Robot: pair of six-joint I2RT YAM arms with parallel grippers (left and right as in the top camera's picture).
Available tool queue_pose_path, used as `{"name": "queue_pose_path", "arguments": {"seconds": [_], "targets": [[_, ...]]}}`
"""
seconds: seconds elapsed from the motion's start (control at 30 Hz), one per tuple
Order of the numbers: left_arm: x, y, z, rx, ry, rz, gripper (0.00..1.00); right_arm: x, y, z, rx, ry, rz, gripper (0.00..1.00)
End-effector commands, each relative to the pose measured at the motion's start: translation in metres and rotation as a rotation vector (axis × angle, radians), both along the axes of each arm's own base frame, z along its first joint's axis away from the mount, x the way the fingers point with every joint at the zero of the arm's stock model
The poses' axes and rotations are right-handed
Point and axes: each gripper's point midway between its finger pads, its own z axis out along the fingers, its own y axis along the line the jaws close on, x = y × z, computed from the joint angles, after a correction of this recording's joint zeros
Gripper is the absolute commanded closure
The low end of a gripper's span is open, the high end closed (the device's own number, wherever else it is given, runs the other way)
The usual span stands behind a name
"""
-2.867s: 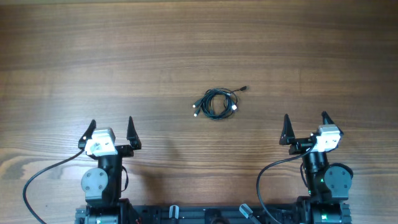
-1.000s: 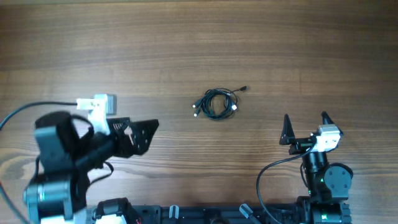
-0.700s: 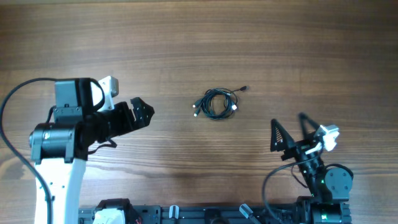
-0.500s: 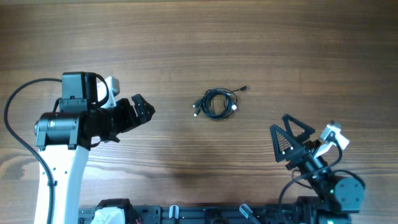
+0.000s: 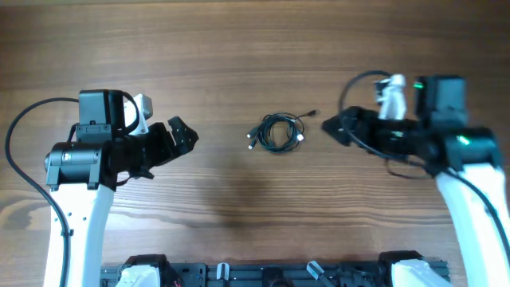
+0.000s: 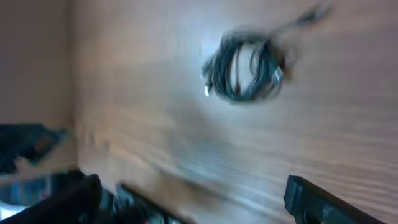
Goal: Untangle cables
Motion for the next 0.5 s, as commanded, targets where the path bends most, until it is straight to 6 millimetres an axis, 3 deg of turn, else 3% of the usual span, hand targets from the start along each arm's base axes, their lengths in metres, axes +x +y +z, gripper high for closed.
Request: {"name": "queue_pose_path", "arguments": {"seconds": [0.0,0.13,0.3,0.47], "targets": [[0.004,-0.002,0.001,-0.011,0.009,0.0,0.0,0.006,0.018,-0.053,-0.211,0.157,-0.06,0.03],[0.006,-0.002,-0.005,-0.021,0.041,0.02,0.0,0.021,0.025,-0.109,-0.403,0.274,-0.265,0.04],[0.006,-0.002,-0.007,-0.02,0.049,0.02,0.0,0.025,0.064,-0.146,-0.266,0.402,-0.178,0.22],[0.006,-0.002,-0.007,-0.02,0.048,0.02,0.0,0.039,0.069,-0.176,-0.275,0.425,-0.212,0.32]]}}
